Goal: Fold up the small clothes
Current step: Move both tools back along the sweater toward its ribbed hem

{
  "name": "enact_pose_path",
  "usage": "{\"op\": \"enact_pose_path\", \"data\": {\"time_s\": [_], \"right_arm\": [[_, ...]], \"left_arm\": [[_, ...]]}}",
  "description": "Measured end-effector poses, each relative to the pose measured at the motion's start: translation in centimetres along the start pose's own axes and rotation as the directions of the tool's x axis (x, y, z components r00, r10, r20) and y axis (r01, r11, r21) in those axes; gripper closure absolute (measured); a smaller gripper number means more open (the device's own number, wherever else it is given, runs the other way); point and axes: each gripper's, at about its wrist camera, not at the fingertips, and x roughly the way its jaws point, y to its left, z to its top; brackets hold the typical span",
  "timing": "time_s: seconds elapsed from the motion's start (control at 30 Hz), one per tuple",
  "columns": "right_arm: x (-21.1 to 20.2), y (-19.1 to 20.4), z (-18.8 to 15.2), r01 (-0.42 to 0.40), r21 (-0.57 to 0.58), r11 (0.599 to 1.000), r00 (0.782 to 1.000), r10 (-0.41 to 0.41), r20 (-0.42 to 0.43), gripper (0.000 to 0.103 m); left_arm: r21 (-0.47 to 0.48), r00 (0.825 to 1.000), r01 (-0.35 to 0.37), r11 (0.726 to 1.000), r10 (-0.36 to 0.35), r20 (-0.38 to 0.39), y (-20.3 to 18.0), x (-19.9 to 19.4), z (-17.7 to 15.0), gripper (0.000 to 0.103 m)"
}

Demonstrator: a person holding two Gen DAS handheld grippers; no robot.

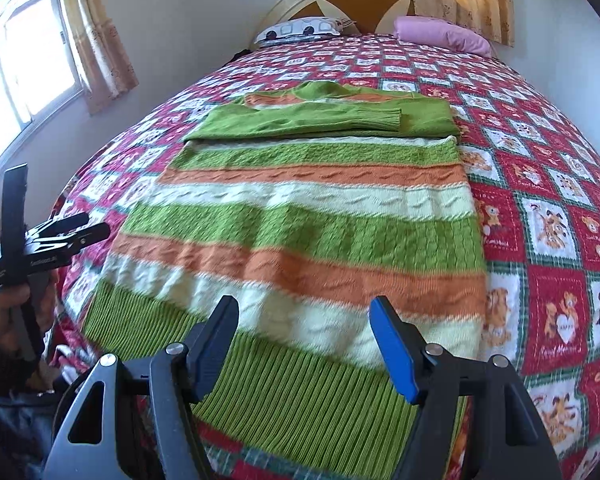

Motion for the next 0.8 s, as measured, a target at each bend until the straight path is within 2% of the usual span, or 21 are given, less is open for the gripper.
{"op": "enact_pose_path", "data": {"time_s": [0.3, 0.43, 0.5, 0.73, 0.8], "right_arm": [[-1.3, 0.3, -2.5, -0.005, 0.001, 1.000, 1.000, 0.005, -0.012, 0.034], [-1.8, -0.2, -3.6, -0.004, 0.020, 1.000, 1.000, 0.005, -0.019, 0.034], [-2.0, -0.5, -4.3, 0.002, 0.024, 1.000, 1.000, -0.002, -0.022, 0.034], [-2.5, -1.6, -6.2, 0.016, 0.042, 0.999, 1.000, -0.015, -0.026, 0.034], [-2.6, -1.9, -6.5, 0.017, 0.053, 0.998, 0.999, -0.015, -0.029, 0.034]], "left_arm": [[0.000, 1.000, 0.018, 1.000, -0.018, -0.023, -0.4, -1.4, -1.6, 0.000], [-0.033, 0.997, 0.058, 0.998, -0.060, -0.054, -0.3, -1.9, -2.7, 0.000], [-0.055, 0.993, 0.087, 0.995, -0.091, -0.079, -0.4, -2.1, -3.6, 0.004], [-0.170, 0.967, 0.169, 0.971, -0.196, -0.161, -0.2, -1.7, -5.8, 0.040], [-0.200, 0.959, 0.182, 0.963, -0.219, -0.178, -0.1, -1.5, -6.3, 0.047]]}}
